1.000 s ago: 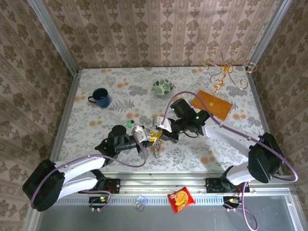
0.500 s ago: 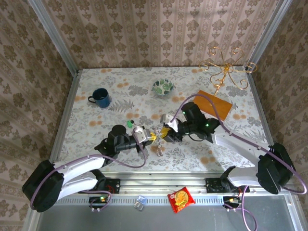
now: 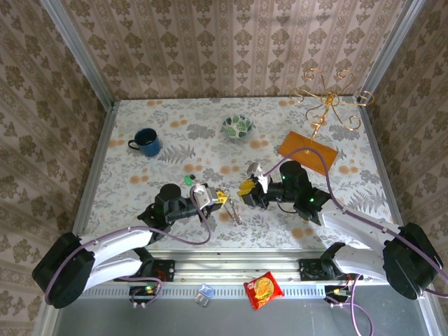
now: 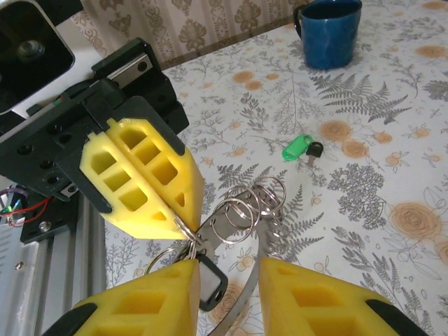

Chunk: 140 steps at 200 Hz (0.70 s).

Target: Put the keys on the keyring

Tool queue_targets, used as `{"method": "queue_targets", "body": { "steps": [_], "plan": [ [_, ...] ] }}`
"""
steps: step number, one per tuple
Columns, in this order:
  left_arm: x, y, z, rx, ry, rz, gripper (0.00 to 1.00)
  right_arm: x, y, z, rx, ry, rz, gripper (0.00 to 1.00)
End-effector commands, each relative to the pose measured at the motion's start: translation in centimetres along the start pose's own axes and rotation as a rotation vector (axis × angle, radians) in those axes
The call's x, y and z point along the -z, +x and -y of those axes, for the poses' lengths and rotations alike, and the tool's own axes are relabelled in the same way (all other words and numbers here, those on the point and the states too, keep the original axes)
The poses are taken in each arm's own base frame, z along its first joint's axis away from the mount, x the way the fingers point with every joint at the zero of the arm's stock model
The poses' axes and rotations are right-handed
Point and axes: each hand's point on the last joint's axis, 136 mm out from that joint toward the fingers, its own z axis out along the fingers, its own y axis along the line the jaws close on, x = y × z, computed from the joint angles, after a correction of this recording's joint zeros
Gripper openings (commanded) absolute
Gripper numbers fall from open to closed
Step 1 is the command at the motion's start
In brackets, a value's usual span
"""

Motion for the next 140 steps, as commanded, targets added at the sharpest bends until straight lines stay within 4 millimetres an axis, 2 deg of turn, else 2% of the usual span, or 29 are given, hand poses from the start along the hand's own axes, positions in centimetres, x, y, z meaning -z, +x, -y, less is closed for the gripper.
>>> {"method": "queue_targets", "body": {
  "steps": [1,37,82,140],
  "plan": [
    [0.1,-1.3,0.0,-0.005,0.007,0.059,0.0,-0.2,-0.7,-0.6,0.068,-0.056,-0.018,0.29],
    [0.0,-1.4,0.0,-0.006,0.011,0.063,0.0,-1.0,-0.8,-2.1,0.094,-0.179,-0.054,0.29],
    [-0.1,-1.5,0.0,-0.006,0.021,0.067,0.0,-2.4,-0.4,-1.9,0.108,-0.201,-0.114,0.29],
    [-0.1,-1.4,-0.1,-0.003,0.019,0.068,0.0,-3.0,0.8,-2.9,0.106,-0.274,-0.17,0.28]
  ]
}}
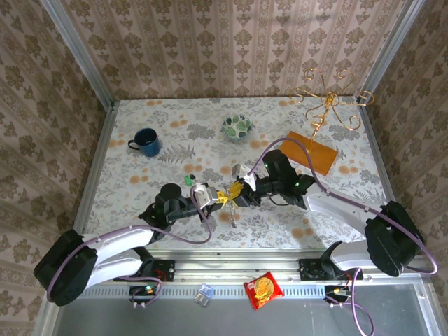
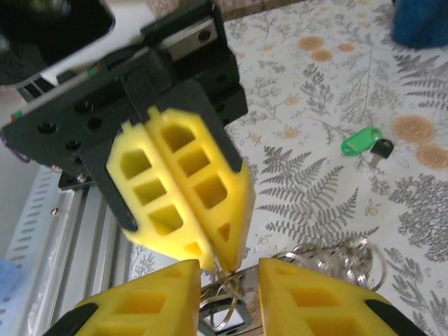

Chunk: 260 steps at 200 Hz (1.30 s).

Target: Put the keys on the keyring

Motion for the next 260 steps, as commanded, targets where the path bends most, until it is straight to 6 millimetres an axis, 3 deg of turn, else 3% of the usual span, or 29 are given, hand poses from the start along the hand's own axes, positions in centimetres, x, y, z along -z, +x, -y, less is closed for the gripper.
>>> {"method": "queue_targets", "body": {
  "steps": [1,31,91,102,123,148,187,216,232,260],
  "plan": [
    [0.1,-1.3,-0.1,-0.009,0.006,0.055,0.0,-0.2,0.0,-1.0,0.02,-0.061,-0.02,0.28],
    [0.1,-1.5,0.0,-0.008,0.012,0.062,0.0,-0.4,0.4,-0.8,0.024,-0.06,-0.037,0.24],
    [0.1,-1.5,0.0,0.0,0.017,0.061,0.0,-0.1,-1.1,-0.9,0.074,-0.065,-0.018,0.0],
    [0.1,-1.4,-0.1,0.002,0.011,0.054,0.0,0.0,-1.0,-1.1,0.083,-0.071,-0.028,0.0],
    [0.0,-1.1,-0.5,-0.004,-0.005,0.025,0.12,0.2,-0.8,-1.3,0.112,-0.075,-0.07,0.0],
    [-0.2,-0.8,-0.7,-0.02,-0.004,-0.04,0.16,0.1,0.2,-1.5,0.168,-0.065,-0.163,0.0],
    [-0.3,-0.8,-0.6,-0.068,0.016,-0.113,0.11,-0.1,1.4,-1.7,0.233,-0.077,-0.295,0.0],
    [-0.4,-0.4,-0.3,-0.077,0.048,-0.149,0.0,0.0,0.0,-1.8,0.23,-0.069,-0.254,0.0],
    [-0.3,-0.5,-0.3,-0.079,0.043,-0.141,0.0,0.0,-0.2,-1.2,0.182,-0.038,-0.217,0.16],
    [-0.2,-0.9,-0.3,-0.065,0.021,-0.087,0.0,1.2,-0.6,-0.5,0.077,0.044,-0.12,0.26]
  ]
}}
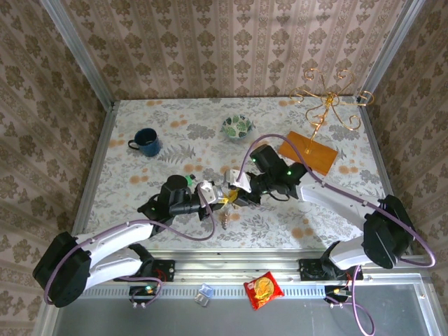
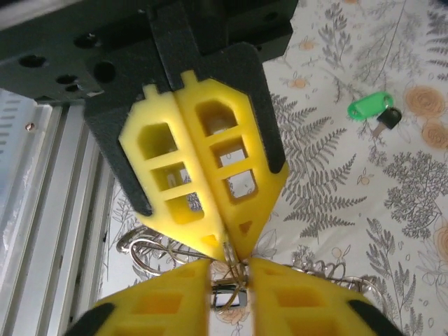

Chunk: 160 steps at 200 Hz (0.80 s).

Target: Put the keys on the keyring

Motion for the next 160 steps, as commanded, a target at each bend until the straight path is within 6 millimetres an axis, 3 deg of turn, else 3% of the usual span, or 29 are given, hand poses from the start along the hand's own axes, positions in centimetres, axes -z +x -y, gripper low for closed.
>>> {"method": "queue_targets", "body": {
  "steps": [1,42,98,160],
  "plan": [
    [0.4,-1.6,-0.5,-0.037,-0.034,0.069,0.0,1.3,-1.2,0.0,-0.098,0.031,0.105,0.26],
    [0.5,-1.7,-0.2,-0.028,-0.034,0.102,0.0,1.9,-1.1,-0.1,-0.288,0.076,0.211,0.3],
    [0.5,-1.7,-0.2,-0.026,-0.035,0.114,0.0,1.5,-1.0,0.0,-0.402,0.08,0.244,0.29],
    [0.5,-1.8,-0.3,-0.028,-0.038,0.12,0.0,0.8,-0.6,-0.2,-0.433,0.045,0.215,0.16]
  ]
}}
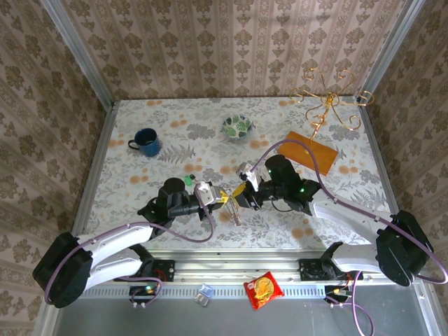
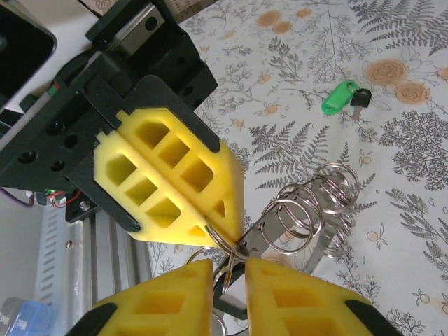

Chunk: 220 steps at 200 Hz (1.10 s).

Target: Put the keys on the keyring

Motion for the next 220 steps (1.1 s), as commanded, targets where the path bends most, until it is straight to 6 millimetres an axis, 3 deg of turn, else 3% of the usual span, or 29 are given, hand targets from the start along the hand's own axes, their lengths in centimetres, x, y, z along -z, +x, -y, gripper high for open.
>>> {"method": "queue_targets", "body": {
  "steps": [1,62,106,128,147,185,203,220],
  "plan": [
    [0.2,-1.4,-0.1,-0.017,-0.011,0.058,0.0,-0.1,-0.3,-0.6,-0.004,-0.026,0.001,0.16],
    [0.2,-1.6,-0.1,-0.016,-0.009,0.065,0.0,-0.5,0.0,-0.7,-0.014,-0.05,-0.016,0.17],
    [0.2,-1.5,-0.1,-0.018,-0.009,0.066,0.0,-0.2,-0.3,-0.4,-0.02,-0.04,-0.007,0.01],
    [0.2,-1.6,0.0,-0.018,-0.008,0.073,0.0,0.3,-0.4,0.4,-0.034,-0.012,0.011,0.0],
    [0.2,-1.9,0.0,-0.019,-0.01,0.099,0.0,0.1,0.3,1.0,-0.066,-0.02,0.003,0.0],
    [0.0,-2.4,0.0,-0.032,0.0,0.14,0.0,-1.7,2.3,-0.1,-0.173,-0.19,-0.12,0.0],
    [-0.2,-2.1,0.1,-0.032,0.006,0.129,0.0,-1.9,2.2,-0.1,-0.183,-0.197,-0.132,0.0],
    [-0.2,-1.8,0.3,-0.029,0.012,0.122,0.0,-1.4,1.6,0.4,-0.146,-0.149,-0.093,0.16]
  ]
}}
